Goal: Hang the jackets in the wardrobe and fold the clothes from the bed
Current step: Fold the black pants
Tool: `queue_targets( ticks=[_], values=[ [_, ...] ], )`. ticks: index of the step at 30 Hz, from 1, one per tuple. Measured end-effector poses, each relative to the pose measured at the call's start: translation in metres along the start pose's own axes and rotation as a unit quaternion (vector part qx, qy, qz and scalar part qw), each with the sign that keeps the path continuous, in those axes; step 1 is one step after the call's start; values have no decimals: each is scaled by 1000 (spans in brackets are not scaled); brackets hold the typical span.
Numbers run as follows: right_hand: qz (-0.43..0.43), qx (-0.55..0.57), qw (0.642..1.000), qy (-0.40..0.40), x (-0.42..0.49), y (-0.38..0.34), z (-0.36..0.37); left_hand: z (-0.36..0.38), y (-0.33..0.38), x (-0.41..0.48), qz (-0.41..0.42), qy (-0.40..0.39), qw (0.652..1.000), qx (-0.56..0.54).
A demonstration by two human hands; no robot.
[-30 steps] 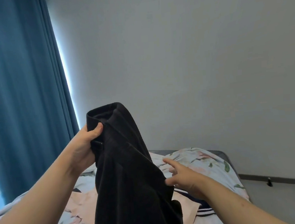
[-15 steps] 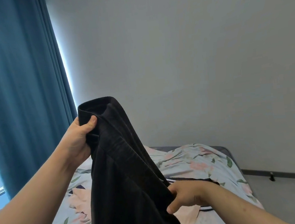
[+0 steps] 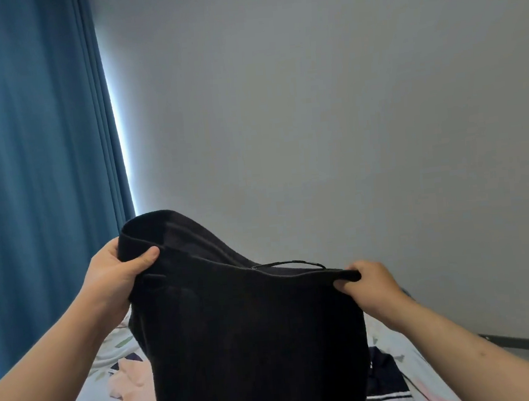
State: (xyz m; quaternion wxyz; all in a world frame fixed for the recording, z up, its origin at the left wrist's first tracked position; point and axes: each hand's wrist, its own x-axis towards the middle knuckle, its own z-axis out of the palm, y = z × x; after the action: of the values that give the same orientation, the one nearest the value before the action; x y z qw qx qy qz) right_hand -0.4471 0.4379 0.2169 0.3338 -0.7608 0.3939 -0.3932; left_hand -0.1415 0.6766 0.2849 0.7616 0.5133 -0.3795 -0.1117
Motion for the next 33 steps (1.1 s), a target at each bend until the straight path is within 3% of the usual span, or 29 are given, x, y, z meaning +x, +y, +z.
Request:
queue_targets(
  ticks=[8,12,15,19,24,33],
  values=[
    [-96,85,990,63,19,-48,-39,-16,-4,11,-27,-56,998,28],
    [-94,87,992,20,20,-64,-60,-27,3,10,-59,-124,990,22],
    [-93,21,995,-29,20,-71,-77,-37,6,13,-84,-144,984,69],
    [-81,-65,991,-84,22,-81,-97,-37,11,13,-48,-117,981,148],
    [-31,-103,985,-131,23,-91,-108,-36,14,18,2,-38,988,151],
    [-58,106,986,-114,14,-114,-98,-72,48,13,16,-11,987,162]
  ],
)
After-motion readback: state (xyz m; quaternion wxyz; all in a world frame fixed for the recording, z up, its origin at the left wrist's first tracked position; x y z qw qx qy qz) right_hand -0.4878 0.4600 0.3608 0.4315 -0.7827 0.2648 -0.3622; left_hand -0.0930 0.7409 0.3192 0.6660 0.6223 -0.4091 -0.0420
